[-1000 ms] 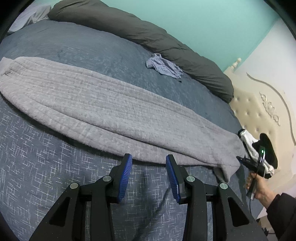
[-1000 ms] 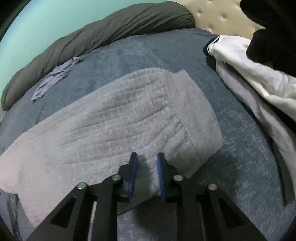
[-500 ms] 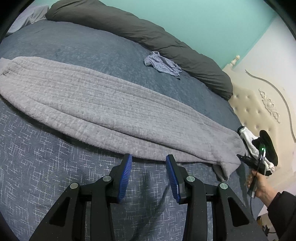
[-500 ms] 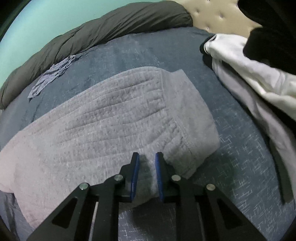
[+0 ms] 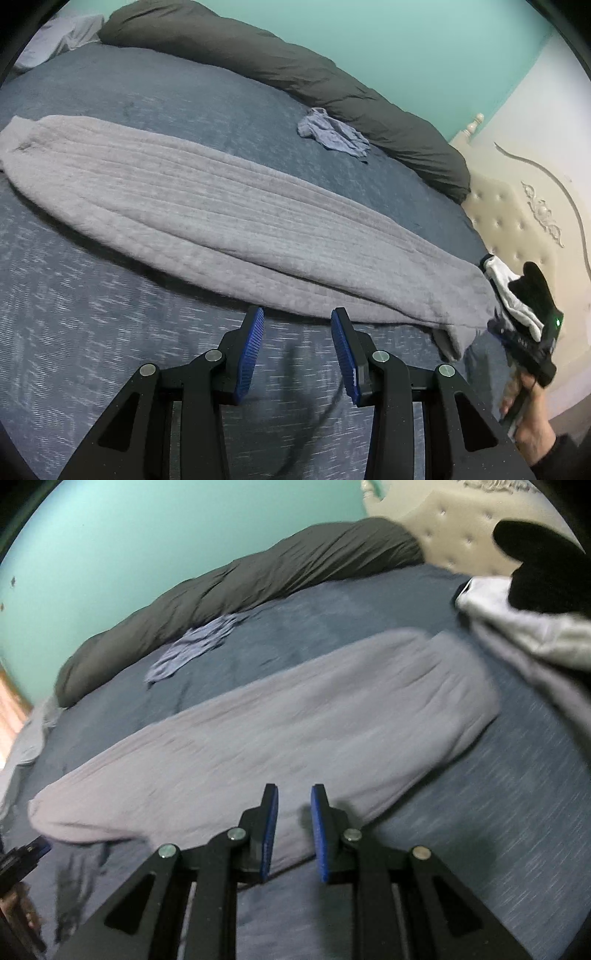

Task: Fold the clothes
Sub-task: 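Move the left tool to the sweater strip's cuff end and grasp it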

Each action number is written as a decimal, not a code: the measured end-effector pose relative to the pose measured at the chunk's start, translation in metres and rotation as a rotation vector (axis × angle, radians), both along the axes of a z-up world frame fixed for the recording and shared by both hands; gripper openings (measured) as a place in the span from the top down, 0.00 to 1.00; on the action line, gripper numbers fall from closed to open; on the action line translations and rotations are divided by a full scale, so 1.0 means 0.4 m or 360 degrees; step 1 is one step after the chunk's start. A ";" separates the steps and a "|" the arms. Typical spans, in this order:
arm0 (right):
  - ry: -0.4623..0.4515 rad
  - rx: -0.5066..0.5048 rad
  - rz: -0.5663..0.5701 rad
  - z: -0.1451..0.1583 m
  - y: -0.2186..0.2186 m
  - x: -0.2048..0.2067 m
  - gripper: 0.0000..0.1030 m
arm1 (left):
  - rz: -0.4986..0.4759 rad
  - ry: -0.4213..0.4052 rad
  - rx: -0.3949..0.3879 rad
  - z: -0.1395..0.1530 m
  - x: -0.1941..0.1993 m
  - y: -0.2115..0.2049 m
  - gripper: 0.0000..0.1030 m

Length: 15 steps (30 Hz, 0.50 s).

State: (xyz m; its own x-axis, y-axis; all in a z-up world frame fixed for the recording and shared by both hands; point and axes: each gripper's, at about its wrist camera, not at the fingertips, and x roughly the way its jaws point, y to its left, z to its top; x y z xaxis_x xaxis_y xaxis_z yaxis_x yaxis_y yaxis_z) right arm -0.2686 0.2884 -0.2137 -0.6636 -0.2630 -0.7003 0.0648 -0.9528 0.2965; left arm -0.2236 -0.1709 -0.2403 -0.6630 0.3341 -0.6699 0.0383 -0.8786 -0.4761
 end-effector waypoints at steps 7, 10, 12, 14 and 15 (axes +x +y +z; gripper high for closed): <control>0.0047 -0.0146 0.0186 -0.002 -0.113 0.050 0.82 | 0.0161 -0.0036 -0.0015 -0.013 0.020 -0.098 0.60; 0.0068 -0.0181 0.0297 0.001 -0.153 0.065 0.82 | 0.0253 -0.0067 0.0006 -0.017 0.022 -0.164 0.60; 0.0073 -0.0199 0.0353 0.004 -0.169 0.071 0.82 | 0.0312 -0.0084 0.0008 -0.019 0.020 -0.208 0.60; 0.0113 -0.0179 0.0392 0.006 -0.189 0.071 0.82 | 0.0356 -0.0114 -0.0027 -0.020 0.013 -0.248 0.60; 0.0120 -0.0176 0.0406 0.005 -0.194 0.074 0.82 | 0.0383 -0.0126 -0.0043 -0.019 0.007 -0.272 0.60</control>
